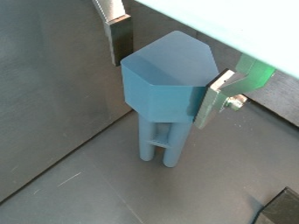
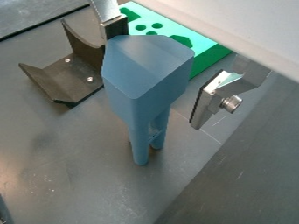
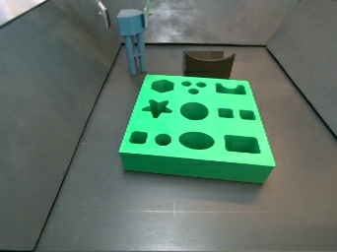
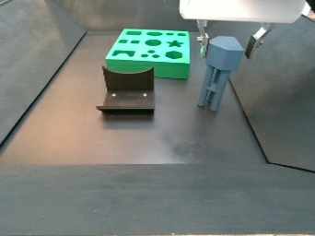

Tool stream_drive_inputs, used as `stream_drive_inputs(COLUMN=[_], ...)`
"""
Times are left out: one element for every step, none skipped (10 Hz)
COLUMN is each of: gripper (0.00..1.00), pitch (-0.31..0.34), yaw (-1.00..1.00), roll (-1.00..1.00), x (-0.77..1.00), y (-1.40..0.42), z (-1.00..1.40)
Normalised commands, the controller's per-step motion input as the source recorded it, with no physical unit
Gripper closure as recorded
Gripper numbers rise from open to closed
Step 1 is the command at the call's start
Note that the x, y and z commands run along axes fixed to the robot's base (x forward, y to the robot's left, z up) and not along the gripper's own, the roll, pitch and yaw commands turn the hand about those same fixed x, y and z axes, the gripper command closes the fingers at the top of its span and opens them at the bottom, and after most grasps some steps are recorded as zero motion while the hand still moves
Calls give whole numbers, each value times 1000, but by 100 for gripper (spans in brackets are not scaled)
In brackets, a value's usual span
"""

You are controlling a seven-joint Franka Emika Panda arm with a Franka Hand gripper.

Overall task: Pick up the 3 prong object. Move up. Move to above the board. Insert the 3 prong object.
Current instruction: Pick up the 3 prong object.

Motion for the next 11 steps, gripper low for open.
stream_drive_inputs(gripper=[0,0,100,100,100,100,100,100,100,100,100], pitch=[-43,0,0,0,0,0,0,0,0,0,0], yaw=[-9,0,0,0,0,0,0,0,0,0,0], roll=[-71,0,0,0,0,0,0,0,0,0,0], x=[0,0,0,0,0,0,0,0,0,0,0], y=[0,0,0,0,0,0,0,0,0,0,0], z=[34,0,0,0,0,0,0,0,0,0,0])
